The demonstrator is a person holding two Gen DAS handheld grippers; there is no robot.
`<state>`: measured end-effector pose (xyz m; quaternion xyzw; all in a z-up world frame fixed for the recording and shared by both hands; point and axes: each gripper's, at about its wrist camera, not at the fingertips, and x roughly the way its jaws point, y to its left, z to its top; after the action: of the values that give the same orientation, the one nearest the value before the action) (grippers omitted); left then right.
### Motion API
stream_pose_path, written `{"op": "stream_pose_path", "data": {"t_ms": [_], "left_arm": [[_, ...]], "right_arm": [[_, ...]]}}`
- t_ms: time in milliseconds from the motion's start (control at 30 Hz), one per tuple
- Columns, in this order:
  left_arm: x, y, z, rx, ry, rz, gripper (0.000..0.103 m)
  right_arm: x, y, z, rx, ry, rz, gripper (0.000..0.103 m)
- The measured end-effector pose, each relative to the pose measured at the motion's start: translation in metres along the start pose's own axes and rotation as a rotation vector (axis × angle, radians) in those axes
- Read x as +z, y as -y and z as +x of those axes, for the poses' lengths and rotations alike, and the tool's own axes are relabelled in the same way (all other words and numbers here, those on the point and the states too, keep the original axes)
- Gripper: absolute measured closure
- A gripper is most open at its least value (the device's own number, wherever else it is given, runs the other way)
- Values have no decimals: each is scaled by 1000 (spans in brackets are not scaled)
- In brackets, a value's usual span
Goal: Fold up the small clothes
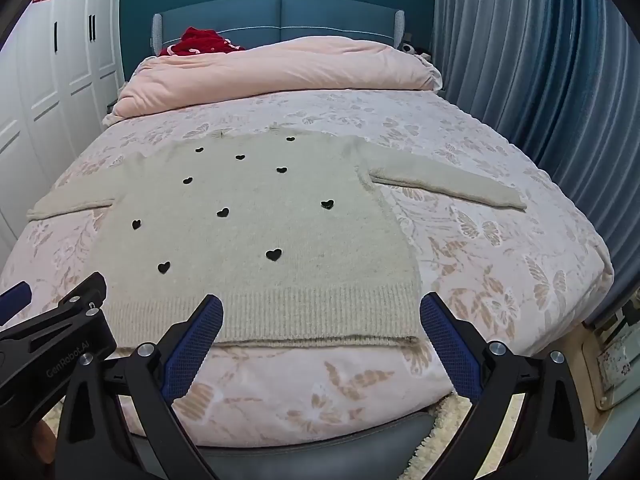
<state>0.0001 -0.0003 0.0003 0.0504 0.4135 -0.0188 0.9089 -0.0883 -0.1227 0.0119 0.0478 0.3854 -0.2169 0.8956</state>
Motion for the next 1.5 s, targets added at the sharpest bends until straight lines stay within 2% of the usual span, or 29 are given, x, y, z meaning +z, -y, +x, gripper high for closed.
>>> {"op": "stream_pose_path", "data": {"t_ms": [1500], "left_arm": [[2,1,-4,12,15,14,11]], "right_arm": [[0,-2,3,10,-16,16,5]]}}
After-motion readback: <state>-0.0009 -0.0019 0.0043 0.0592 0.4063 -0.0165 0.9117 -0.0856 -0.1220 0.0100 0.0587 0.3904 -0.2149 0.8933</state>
